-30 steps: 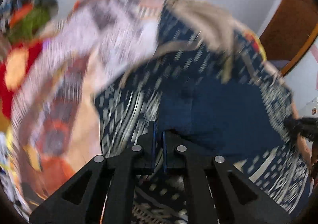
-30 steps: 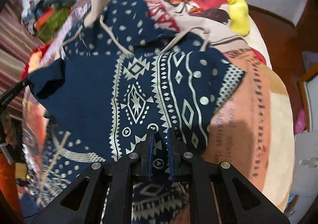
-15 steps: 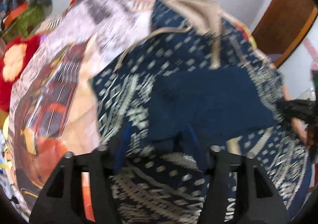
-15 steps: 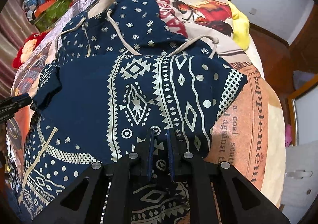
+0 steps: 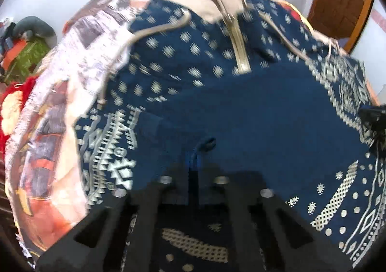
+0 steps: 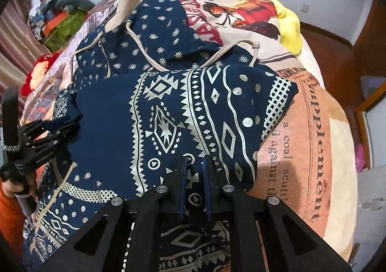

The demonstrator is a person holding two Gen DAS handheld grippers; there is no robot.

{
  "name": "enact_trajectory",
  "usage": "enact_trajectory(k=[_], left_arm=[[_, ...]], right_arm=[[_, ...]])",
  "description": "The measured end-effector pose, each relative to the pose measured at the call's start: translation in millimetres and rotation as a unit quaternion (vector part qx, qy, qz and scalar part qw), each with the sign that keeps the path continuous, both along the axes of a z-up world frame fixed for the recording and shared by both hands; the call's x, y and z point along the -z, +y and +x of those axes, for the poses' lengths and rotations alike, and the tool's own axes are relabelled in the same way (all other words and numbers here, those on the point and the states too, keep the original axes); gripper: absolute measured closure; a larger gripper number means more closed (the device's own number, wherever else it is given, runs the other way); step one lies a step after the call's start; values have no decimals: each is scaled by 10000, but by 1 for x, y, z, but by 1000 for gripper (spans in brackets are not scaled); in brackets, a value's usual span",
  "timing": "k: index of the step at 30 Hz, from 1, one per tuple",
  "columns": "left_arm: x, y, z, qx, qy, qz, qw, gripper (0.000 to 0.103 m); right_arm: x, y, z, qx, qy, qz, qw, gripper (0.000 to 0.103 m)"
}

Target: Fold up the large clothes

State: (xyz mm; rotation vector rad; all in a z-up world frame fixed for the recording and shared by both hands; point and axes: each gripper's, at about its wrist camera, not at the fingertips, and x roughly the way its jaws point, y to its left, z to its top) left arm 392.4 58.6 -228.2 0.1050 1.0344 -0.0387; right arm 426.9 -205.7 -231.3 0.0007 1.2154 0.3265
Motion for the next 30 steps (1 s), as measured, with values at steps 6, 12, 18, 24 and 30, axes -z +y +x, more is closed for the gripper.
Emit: enact_trajectory(k=[6, 12, 18, 24, 30], left_arm=[[-39, 66, -9, -626, -365, -390, 9966, 99], [-22, 139, -19, -1309, -76, -756, 9885, 99], [21, 160, -24, -1641, 399, -607, 9838, 99], [42, 171, -26, -1803, 686, -391, 9804, 97], [10, 173, -34, -1674, 380, -478, 9840, 80]], right_arm=[[-2, -4, 2, 30, 81, 137, 9999, 94], [-23, 3, 8, -129, -25, 373, 9992, 94], [-5, 26, 19, -461, -20, -98, 9989, 94], [2, 28, 15, -590, -197, -183, 9979, 94], [-3, 29, 21, -657, 153, -243, 9974, 94]])
